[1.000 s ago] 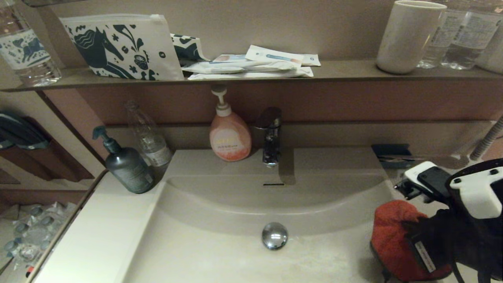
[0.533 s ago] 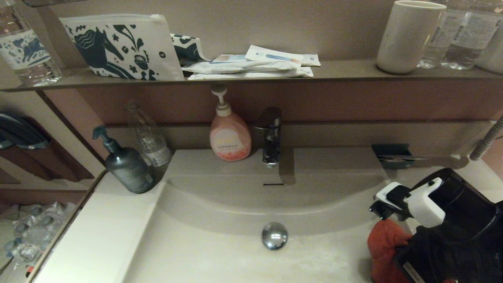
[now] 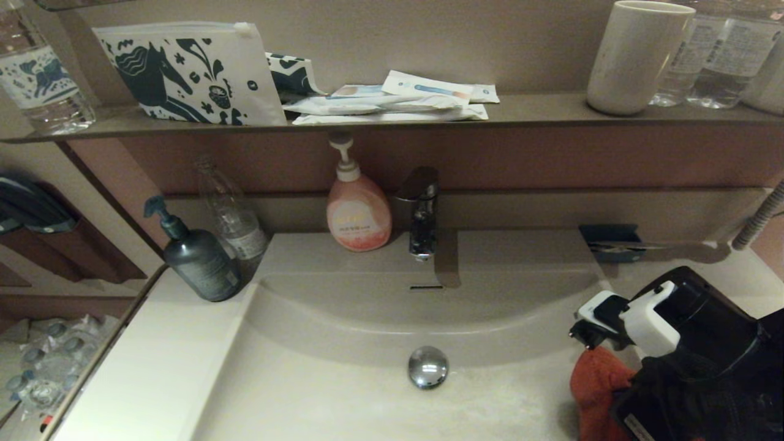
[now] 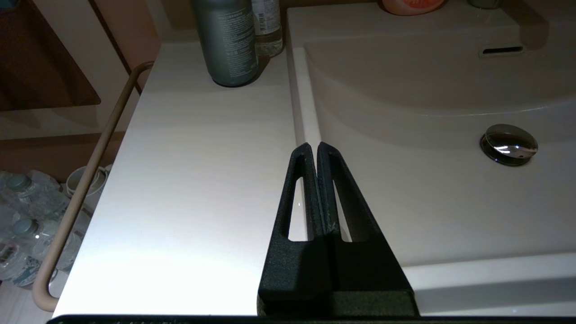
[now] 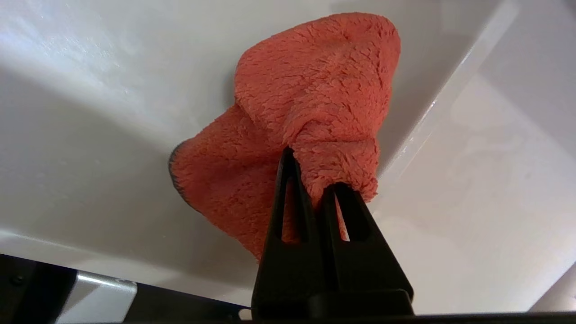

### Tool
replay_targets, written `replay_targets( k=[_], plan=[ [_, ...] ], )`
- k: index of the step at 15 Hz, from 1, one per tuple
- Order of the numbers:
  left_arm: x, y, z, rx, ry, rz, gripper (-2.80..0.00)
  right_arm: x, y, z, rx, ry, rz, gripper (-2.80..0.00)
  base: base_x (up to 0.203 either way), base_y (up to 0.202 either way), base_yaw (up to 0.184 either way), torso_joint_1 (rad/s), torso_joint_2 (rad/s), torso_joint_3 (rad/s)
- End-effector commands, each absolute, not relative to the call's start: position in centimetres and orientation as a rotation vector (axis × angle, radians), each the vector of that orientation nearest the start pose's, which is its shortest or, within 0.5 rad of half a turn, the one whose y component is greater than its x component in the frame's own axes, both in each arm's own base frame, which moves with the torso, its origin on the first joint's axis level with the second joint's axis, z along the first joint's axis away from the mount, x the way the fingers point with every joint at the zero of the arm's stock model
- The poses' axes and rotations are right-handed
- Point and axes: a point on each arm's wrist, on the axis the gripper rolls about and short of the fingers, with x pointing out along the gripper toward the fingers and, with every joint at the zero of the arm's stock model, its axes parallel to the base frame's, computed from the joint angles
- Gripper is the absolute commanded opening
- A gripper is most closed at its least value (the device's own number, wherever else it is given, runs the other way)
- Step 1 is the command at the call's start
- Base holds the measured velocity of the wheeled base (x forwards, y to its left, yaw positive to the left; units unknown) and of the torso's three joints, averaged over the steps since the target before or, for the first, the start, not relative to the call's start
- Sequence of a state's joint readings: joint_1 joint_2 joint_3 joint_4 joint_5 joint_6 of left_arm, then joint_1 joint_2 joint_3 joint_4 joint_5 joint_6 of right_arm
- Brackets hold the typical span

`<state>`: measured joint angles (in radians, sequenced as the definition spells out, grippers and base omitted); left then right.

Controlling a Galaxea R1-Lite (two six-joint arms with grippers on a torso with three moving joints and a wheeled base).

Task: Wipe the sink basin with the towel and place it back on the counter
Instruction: Wipe the sink

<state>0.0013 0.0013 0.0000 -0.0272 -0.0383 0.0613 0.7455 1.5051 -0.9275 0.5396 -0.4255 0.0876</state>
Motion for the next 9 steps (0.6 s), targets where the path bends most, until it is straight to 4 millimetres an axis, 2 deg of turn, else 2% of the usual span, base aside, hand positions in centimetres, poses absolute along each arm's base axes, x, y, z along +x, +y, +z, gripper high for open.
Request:
replay_targets(
  k=[1, 5, 9],
  plan=[
    [-2.3, -0.1, 7.8, 0.062, -0.027, -0.036, -2.80, 16.3, 13.8, 17.3, -0.561, 0.956, 0.245, -2.80, 0.000, 0.000, 0.000, 0.000, 0.00, 0.000],
    [-2.3, -0.1, 7.8, 0.062, -0.027, -0.036, -2.80, 16.5, 13.9, 16.7, -0.633, 0.989, 0.218, -2.80, 0.000, 0.000, 0.000, 0.000, 0.00, 0.000],
    [-2.3, -0.1, 7.8, 0.062, -0.027, -0.036, -2.80, 17.7, 14.9, 15.8, -0.651, 1.043, 0.190, -2.80, 0.000, 0.000, 0.000, 0.000, 0.00, 0.000]
  ],
)
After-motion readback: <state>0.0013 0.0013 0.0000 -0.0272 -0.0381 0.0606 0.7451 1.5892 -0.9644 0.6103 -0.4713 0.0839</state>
